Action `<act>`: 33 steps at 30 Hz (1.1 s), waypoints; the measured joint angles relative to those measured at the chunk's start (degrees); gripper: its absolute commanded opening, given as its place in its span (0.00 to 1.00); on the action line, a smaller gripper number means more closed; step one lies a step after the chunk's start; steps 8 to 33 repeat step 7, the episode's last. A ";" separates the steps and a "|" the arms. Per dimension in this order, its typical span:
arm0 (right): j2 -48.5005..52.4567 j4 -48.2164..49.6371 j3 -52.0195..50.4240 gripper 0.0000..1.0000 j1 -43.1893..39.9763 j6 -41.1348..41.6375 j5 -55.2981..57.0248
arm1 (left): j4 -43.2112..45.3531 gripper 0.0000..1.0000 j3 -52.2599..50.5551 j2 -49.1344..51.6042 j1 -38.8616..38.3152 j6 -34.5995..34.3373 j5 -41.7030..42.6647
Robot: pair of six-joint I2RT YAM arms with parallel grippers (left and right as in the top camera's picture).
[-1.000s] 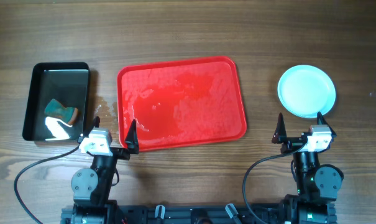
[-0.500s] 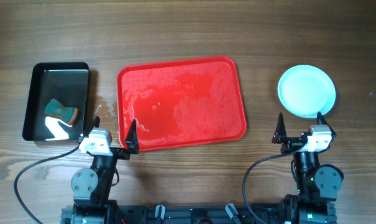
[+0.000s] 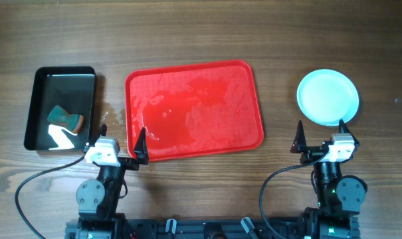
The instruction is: Clean dirty plates on tray and stack at the side
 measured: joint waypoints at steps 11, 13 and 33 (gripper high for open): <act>0.00 0.00 0.00 1.00 0.00 0.00 0.00 | 0.00 1.00 0.00 0.00 0.02 -0.02 0.02; 0.00 0.00 0.00 1.00 0.00 0.00 0.00 | 0.00 1.00 0.00 0.00 0.02 -0.02 0.02; 0.00 0.00 0.00 1.00 0.00 0.00 0.00 | 0.00 1.00 0.00 0.00 0.02 -0.02 0.02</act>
